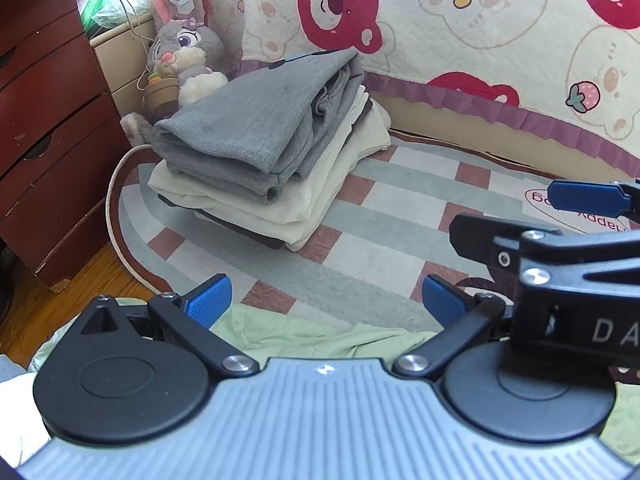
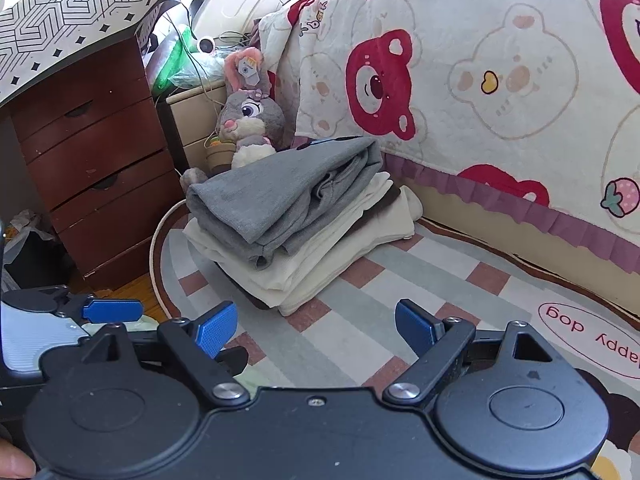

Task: Fold clothes

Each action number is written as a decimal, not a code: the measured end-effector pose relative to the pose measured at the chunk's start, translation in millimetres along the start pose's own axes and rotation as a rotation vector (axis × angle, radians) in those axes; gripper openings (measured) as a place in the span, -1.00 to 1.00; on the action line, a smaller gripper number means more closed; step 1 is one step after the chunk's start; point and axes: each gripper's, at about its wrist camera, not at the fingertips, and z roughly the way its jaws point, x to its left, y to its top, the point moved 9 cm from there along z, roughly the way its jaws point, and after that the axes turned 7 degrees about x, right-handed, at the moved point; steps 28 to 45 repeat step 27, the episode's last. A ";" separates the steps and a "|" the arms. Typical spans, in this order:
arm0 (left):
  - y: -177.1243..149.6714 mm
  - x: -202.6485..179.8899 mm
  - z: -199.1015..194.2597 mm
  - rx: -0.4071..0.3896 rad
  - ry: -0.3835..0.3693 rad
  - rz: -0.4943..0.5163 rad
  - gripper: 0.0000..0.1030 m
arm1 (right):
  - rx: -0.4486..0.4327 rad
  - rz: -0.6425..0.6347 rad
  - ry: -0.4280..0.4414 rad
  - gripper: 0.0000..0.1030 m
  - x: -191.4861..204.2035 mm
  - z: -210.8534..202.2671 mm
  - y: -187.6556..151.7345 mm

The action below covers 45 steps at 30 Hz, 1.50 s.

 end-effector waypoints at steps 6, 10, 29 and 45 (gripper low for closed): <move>-2.2 -1.4 4.0 0.017 0.000 -0.003 1.00 | 0.010 0.016 -0.003 0.73 -3.2 1.1 -2.1; -3.8 -1.8 6.7 0.029 -0.002 -0.004 1.00 | 0.013 0.026 -0.005 0.73 -5.6 1.8 -2.8; -5.5 -4.5 6.1 0.038 -0.026 0.000 1.00 | 0.023 0.054 -0.016 0.73 -9.1 3.3 -5.4; -5.5 -4.5 6.1 0.038 -0.026 0.000 1.00 | 0.023 0.054 -0.016 0.73 -9.1 3.3 -5.4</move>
